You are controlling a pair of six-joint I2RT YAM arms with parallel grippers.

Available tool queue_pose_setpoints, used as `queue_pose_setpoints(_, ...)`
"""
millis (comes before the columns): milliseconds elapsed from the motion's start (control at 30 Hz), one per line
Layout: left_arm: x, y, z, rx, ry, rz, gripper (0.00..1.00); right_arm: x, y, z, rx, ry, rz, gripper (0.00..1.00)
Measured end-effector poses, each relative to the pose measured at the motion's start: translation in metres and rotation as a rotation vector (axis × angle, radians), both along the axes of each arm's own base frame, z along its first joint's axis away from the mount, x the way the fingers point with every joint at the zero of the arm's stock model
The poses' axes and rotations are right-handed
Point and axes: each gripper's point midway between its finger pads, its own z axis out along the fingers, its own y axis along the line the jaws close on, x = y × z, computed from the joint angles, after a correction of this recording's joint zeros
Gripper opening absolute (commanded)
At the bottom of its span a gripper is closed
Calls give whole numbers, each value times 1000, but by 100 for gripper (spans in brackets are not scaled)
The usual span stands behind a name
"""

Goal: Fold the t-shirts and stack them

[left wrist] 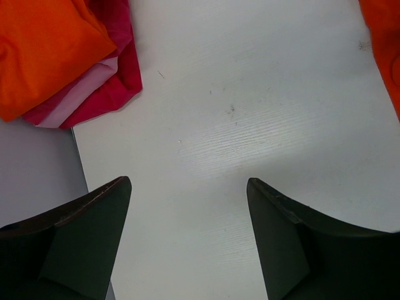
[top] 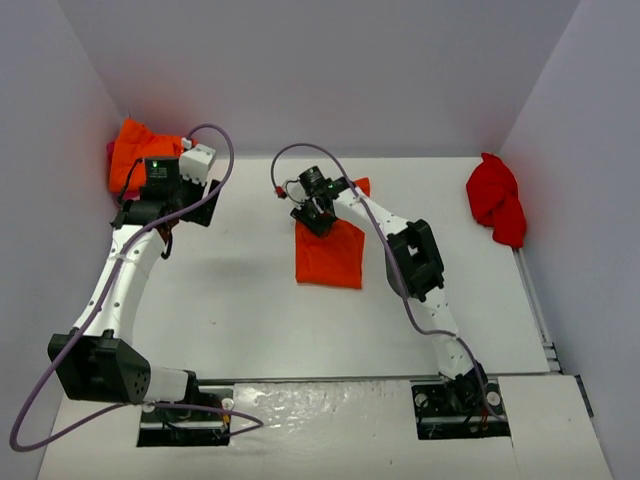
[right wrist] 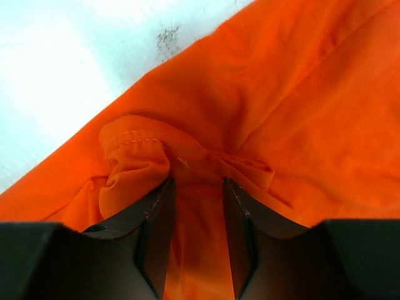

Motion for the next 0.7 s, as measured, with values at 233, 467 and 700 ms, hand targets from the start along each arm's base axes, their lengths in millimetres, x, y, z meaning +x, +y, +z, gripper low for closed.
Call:
queue_pose_setpoints(233, 0, -6, 0, -29, -1, -16, 72, 3, -9, 67, 2, -130, -30, 62)
queue_pose_setpoints(467, 7, -16, -1, -63, -2, -55, 62, 15, -35, 146, 41, -289, -104, 54)
queue_pose_setpoints(700, -2, -64, -8, -100, 29, -244, 71, 22, -99, 120, -46, -246, -221, 55)
